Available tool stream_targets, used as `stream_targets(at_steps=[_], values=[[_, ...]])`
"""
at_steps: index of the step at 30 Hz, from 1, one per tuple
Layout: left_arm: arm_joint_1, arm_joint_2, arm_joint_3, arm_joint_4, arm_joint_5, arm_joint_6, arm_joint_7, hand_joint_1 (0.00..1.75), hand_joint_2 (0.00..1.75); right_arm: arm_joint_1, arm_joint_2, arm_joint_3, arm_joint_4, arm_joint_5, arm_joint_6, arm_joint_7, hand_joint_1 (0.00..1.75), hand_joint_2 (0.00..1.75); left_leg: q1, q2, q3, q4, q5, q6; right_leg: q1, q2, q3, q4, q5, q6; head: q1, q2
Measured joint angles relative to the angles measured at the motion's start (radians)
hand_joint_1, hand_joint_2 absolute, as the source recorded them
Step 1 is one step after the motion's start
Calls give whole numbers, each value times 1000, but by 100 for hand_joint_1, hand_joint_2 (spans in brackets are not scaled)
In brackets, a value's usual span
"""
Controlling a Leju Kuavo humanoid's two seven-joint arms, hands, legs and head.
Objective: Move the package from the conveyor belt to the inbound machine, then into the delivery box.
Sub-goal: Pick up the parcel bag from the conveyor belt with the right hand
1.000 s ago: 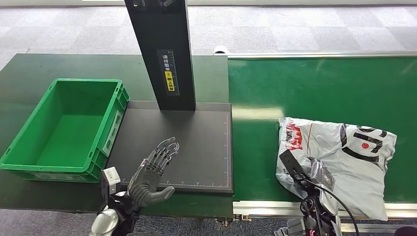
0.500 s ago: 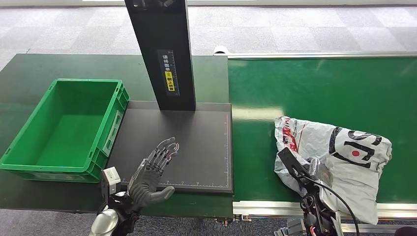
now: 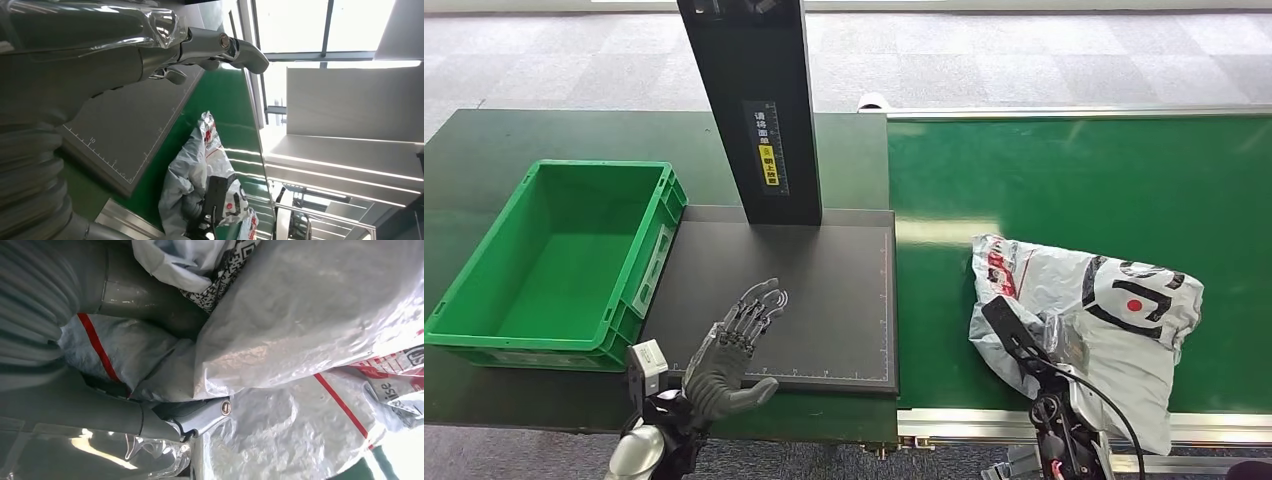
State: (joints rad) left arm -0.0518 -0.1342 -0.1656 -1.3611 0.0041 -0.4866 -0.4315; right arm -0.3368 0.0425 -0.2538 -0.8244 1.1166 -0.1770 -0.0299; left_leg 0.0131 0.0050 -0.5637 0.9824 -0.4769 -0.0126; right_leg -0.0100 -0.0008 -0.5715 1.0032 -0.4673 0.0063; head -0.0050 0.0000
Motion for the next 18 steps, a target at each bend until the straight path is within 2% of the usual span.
stream_targets(at_steps=[5,12,18], values=[[1,2,0,0,1,2,-6,0,175,27,5,10,-71,-29,-49,-30,175,175,0,-1,-1,0,0,0,0,0,0,0,0,0,0,0],[2,2,0,1,3,3,-22,0,175,127,51,22,-387,-123,-225,-180,175,175,0,0,-1,0,0,0,0,0,-1,0,0,0,0,0],[-1,2,0,7,3,3,-27,0,175,185,81,31,-581,-146,-251,-215,175,175,0,0,-1,0,0,0,0,0,-1,0,0,0,0,0]])
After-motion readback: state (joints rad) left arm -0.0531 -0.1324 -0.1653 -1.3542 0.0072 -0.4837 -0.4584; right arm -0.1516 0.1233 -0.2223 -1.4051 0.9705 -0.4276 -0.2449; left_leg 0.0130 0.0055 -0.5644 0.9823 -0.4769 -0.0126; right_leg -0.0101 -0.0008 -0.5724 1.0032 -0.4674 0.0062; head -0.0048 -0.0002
